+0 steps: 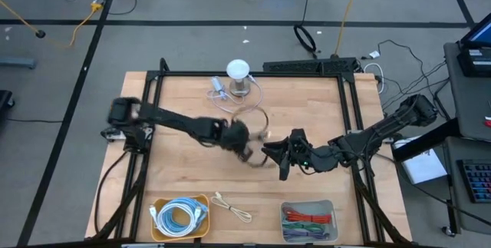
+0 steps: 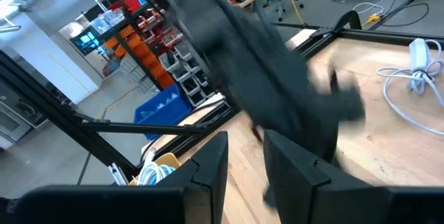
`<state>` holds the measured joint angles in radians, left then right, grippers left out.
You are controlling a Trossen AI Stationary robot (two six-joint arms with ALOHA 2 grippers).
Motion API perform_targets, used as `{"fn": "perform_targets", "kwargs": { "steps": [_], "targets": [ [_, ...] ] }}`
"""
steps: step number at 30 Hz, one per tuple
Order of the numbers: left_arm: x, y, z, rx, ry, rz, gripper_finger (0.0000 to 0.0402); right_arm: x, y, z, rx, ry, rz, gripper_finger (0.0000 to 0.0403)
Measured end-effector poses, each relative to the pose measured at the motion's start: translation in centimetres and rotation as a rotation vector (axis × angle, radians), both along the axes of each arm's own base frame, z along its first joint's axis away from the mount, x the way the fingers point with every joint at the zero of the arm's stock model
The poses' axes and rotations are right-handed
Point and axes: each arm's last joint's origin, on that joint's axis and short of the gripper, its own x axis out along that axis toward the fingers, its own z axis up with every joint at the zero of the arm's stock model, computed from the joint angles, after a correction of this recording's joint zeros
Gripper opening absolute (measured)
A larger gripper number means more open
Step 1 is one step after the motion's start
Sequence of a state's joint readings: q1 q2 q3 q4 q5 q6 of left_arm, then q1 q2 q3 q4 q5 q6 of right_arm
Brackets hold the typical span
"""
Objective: Pick & Place USB Port
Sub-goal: Put the black HDMI cable into the orange bin
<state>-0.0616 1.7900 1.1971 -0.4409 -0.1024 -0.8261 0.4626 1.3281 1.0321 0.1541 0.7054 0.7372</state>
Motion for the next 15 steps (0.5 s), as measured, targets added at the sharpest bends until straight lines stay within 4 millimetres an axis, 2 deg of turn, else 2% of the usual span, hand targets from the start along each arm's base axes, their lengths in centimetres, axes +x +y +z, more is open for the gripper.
{"fn": "perform_targets", "kwargs": {
  "steps": [3,6,9,11,15],
  "targets": [
    [-1.8,0.8,4.5,0.092,-0.109,0.092,0.0013,0.0,0.0,0.0,0.004,-0.005,0.0,0.0089],
    [-4.5,1.5,8.5,0.199,-0.193,0.217,0.0013,0.0,0.0,0.2,0.011,-0.022,-0.011,0.0089],
    [-7.6,2.2,12.5,0.304,-0.316,0.381,0.0013,0.1,-0.3,0.8,0.025,-0.086,-0.103,0.0089],
    [-9.4,2.3,14.0,0.387,-0.348,0.466,0.0013,0.0,-0.5,1.3,0.03,-0.135,-0.194,0.0089],
    [-11.7,2.5,16.1,0.498,-0.428,0.571,0.0013,0.7,-1.8,2.3,0.058,-0.276,-0.485,0.0089]
  ]
}}
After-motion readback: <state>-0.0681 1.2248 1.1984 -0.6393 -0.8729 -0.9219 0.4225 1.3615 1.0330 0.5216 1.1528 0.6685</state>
